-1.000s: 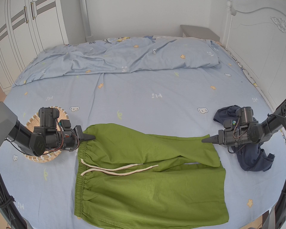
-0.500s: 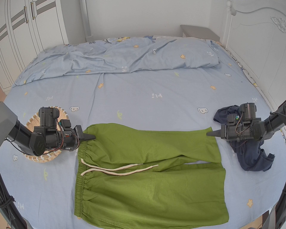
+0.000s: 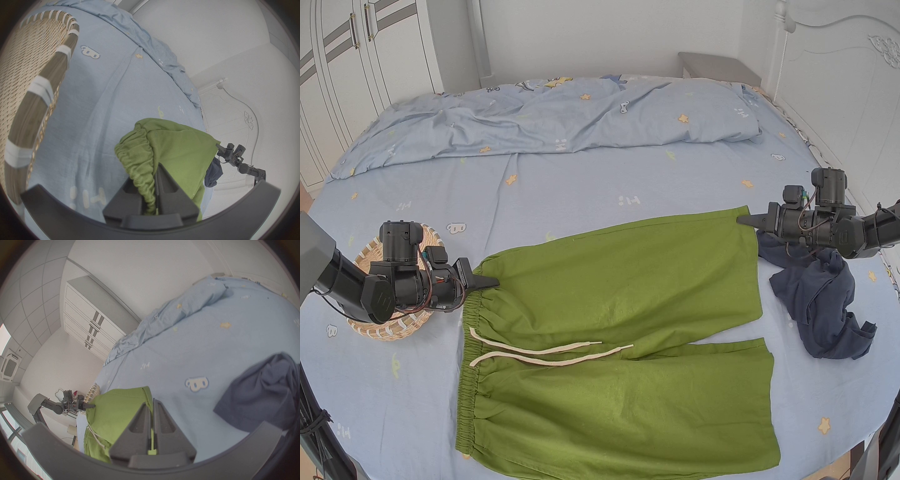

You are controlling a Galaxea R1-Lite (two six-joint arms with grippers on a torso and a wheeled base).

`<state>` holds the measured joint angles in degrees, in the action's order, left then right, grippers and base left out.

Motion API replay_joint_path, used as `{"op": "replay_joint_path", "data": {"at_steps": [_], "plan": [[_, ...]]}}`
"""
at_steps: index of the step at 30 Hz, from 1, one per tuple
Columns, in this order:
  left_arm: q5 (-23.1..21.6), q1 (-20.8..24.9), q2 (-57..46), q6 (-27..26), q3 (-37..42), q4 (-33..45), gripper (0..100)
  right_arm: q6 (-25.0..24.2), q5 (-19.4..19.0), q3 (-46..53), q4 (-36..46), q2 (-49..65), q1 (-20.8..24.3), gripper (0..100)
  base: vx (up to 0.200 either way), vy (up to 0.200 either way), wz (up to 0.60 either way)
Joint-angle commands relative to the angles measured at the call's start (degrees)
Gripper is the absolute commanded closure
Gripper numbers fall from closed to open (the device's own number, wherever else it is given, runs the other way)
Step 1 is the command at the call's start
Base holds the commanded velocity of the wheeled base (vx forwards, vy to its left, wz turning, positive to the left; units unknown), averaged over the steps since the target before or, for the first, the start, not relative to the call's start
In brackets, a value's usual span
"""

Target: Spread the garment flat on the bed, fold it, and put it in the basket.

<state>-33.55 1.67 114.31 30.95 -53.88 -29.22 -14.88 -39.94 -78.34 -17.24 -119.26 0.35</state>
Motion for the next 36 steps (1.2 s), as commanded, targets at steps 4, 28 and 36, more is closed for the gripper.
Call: {"op": "replay_joint_path", "data": {"at_steps": [4, 28, 36], "plan": [[0.06, -0.79, 2.06, -0.01, -2.02, -0.4, 100, -1.46, 1.7, -10.43, 0.63, -5.19, 1.14, 100, 0.0, 0.0, 0.0], [1.38, -1.58, 6.1, -0.63, -6.67, -1.28, 100, -1.9, 3.9, -30.38, 6.87, -17.15, 2.28, 100, 0.0, 0.0, 0.0], [3.67, -1.58, 6.89, -0.45, -6.85, -5.06, 100, -3.92, 5.75, -36.25, 8.27, -21.28, 2.37, 100, 0.0, 0.0, 0.0]]}}
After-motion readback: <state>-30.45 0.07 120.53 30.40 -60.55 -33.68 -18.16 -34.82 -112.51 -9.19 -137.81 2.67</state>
